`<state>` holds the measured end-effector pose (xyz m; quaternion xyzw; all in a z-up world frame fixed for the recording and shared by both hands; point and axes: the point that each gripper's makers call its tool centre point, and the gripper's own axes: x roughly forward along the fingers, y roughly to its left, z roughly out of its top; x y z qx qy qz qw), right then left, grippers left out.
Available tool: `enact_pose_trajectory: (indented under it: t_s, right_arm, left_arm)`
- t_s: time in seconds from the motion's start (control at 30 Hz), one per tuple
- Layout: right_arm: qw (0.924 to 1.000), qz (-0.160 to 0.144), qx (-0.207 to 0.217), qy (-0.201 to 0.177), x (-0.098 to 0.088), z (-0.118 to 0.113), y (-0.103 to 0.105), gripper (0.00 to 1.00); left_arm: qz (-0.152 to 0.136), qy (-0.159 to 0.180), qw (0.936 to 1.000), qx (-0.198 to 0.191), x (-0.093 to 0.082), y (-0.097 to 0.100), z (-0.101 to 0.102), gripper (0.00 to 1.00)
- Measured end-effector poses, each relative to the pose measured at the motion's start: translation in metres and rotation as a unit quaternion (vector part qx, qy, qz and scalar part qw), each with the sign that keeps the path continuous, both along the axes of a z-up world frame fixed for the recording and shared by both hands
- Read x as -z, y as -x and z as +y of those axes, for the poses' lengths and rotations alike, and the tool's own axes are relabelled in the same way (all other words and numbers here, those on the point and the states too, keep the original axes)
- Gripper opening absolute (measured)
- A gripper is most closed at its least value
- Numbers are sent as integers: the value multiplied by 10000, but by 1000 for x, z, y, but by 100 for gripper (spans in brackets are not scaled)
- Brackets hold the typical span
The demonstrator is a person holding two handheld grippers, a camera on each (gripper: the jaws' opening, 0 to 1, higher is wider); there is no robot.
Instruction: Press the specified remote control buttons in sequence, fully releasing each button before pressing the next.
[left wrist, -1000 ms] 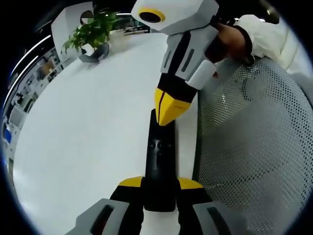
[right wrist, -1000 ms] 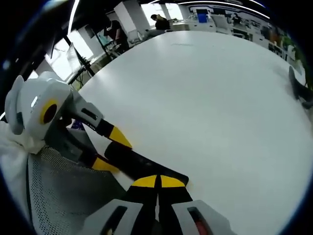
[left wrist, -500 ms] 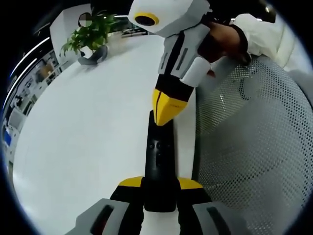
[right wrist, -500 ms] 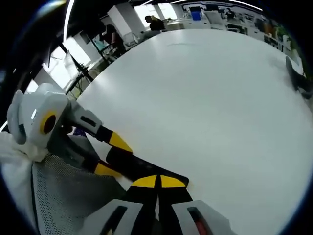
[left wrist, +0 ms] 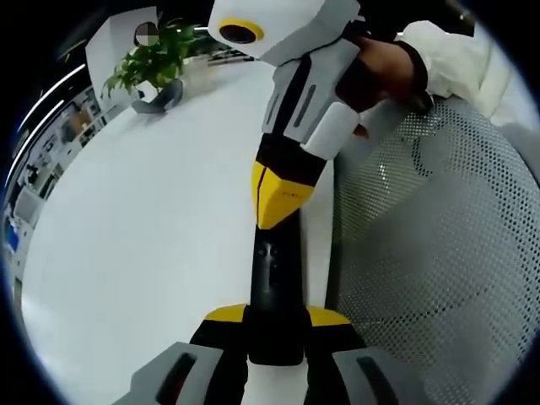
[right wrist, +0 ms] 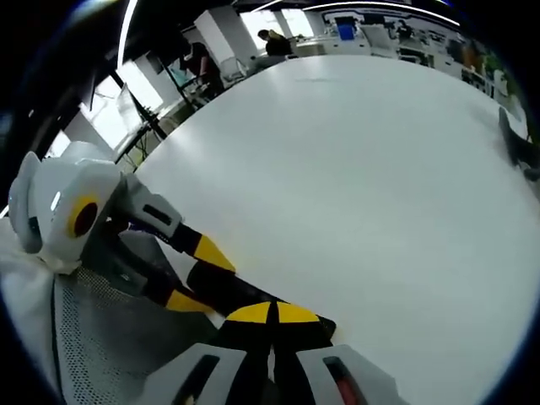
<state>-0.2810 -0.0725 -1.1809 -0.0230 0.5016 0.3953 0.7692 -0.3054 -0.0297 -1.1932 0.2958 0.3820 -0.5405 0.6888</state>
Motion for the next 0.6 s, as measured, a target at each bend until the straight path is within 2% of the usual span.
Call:
enact_pose_trajectory:
  t_s: [0.03, 0.07, 0.43, 0.6]
  right_arm:
    - [9999, 39, -42, 108, 3, -2, 2, 0]
    - [10000, -49, -57, 50, 0, -1, 1, 0]
    - [9999, -130, -26, 64, 2, -1, 1, 0]
    - [9999, -17, 110, -35, 2, -2, -1, 0]
  left_arm:
    - [-1, 2, 10000, 4, 0, 0, 0, 24]
    - [3, -6, 10000, -3, 0, 0, 0, 24]
    - [65, -87, 9999, 1, 0, 0, -1, 24]
    - [95, -106, 9999, 17, 1, 0, -1, 24]
